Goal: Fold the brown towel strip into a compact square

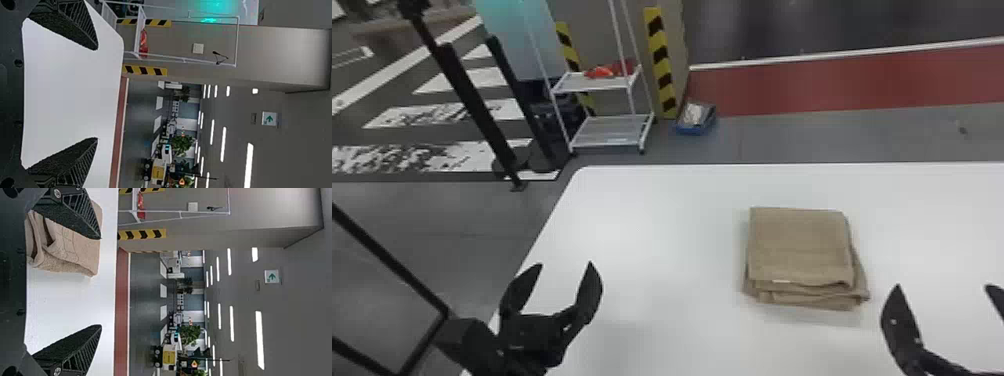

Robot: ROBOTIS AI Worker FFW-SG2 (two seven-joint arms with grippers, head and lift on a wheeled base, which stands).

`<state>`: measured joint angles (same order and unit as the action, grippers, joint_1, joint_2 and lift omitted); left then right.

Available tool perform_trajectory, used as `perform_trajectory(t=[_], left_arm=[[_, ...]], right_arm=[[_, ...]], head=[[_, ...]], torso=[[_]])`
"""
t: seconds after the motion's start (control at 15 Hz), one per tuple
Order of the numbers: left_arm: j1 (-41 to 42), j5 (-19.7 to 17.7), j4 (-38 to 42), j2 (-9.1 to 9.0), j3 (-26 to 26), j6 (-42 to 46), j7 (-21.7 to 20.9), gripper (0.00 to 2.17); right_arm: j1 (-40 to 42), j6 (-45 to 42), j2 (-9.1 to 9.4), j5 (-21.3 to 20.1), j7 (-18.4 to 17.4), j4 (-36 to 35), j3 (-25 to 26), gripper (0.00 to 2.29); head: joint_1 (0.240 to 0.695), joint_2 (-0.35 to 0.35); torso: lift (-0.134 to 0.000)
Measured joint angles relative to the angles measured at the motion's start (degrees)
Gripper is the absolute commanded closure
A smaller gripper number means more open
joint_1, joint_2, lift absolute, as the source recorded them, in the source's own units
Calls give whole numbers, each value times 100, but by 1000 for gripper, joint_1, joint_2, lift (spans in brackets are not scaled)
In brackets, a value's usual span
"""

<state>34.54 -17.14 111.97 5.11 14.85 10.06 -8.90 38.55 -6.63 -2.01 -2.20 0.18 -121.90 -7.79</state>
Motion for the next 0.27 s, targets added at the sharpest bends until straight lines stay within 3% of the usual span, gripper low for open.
perform_trajectory(t=[0.27], left_arm=[[0, 0, 0, -9, 1, 0, -5, 46]], right_arm=[[-6, 9, -9, 0, 0, 0, -9, 83]], head=[[695, 284]], torso=[[-122]])
